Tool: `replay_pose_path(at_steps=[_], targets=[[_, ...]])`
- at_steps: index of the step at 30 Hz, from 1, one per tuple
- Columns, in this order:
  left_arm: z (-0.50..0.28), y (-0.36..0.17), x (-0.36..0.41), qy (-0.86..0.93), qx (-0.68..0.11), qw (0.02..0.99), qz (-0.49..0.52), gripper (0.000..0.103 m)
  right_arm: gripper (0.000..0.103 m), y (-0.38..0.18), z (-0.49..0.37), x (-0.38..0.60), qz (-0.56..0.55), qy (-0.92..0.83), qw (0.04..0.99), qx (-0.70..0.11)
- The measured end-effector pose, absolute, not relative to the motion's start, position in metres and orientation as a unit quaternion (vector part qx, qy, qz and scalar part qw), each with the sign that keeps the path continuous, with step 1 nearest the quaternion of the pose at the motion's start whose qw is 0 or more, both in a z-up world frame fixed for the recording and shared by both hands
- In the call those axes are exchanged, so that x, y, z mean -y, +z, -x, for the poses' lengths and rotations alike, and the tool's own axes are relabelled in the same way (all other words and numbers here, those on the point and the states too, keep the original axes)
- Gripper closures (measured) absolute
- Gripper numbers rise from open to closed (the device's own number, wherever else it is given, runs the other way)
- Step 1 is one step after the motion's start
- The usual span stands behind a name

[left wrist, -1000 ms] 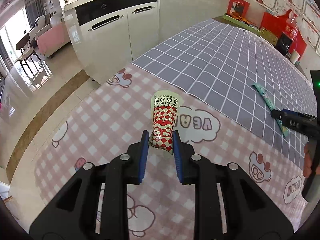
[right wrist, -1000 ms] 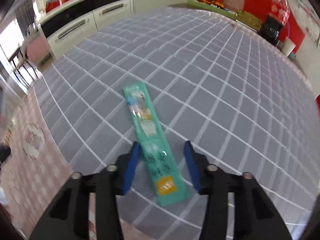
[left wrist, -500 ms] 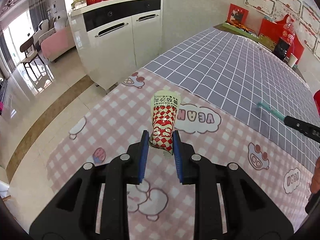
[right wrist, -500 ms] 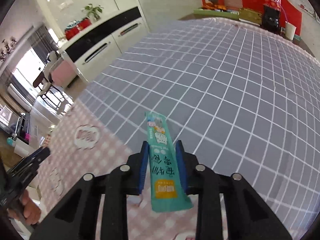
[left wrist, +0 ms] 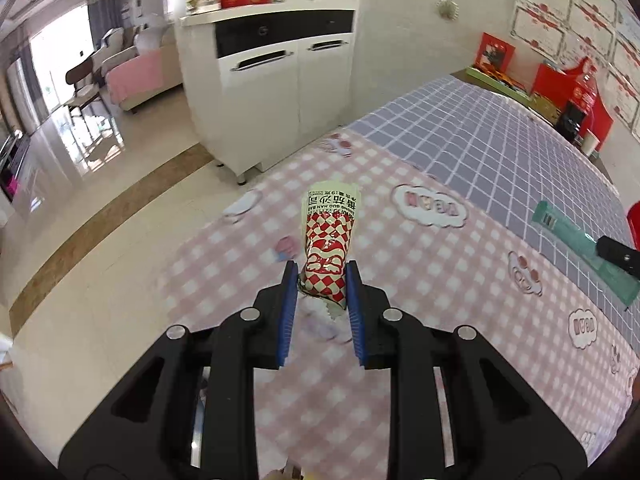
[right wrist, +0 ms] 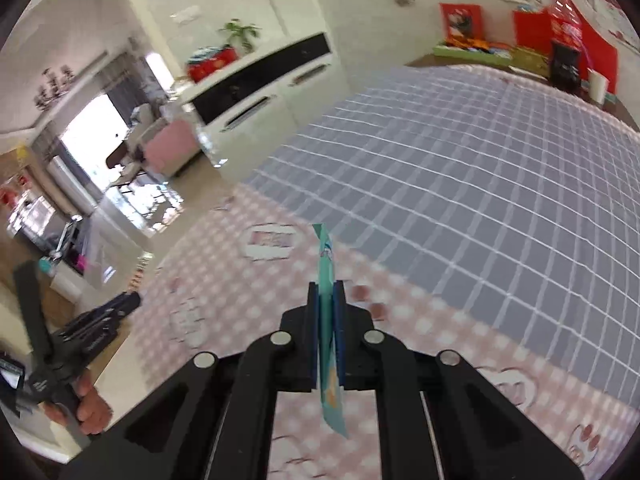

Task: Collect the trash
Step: 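Carry the tube and cup over the blue bin and open both tools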

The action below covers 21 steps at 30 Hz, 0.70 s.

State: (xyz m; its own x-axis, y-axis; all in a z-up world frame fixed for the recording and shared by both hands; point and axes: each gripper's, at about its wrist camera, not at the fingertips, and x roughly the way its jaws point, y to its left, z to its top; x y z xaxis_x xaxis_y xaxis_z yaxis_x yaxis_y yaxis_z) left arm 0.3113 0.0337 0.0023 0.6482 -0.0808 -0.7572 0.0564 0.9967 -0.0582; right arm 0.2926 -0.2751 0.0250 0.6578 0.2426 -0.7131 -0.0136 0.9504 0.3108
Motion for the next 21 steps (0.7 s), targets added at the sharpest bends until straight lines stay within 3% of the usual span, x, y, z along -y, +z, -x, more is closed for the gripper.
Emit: replay_pose_path(at_steps=[21], targets=[[-0.234,-0.04,-0.23,0.115,-0.46,0.874,0.101,0.077,0.096,0.002,-0.294,-0.013,-0.042,0.319,0.835,-0.447]])
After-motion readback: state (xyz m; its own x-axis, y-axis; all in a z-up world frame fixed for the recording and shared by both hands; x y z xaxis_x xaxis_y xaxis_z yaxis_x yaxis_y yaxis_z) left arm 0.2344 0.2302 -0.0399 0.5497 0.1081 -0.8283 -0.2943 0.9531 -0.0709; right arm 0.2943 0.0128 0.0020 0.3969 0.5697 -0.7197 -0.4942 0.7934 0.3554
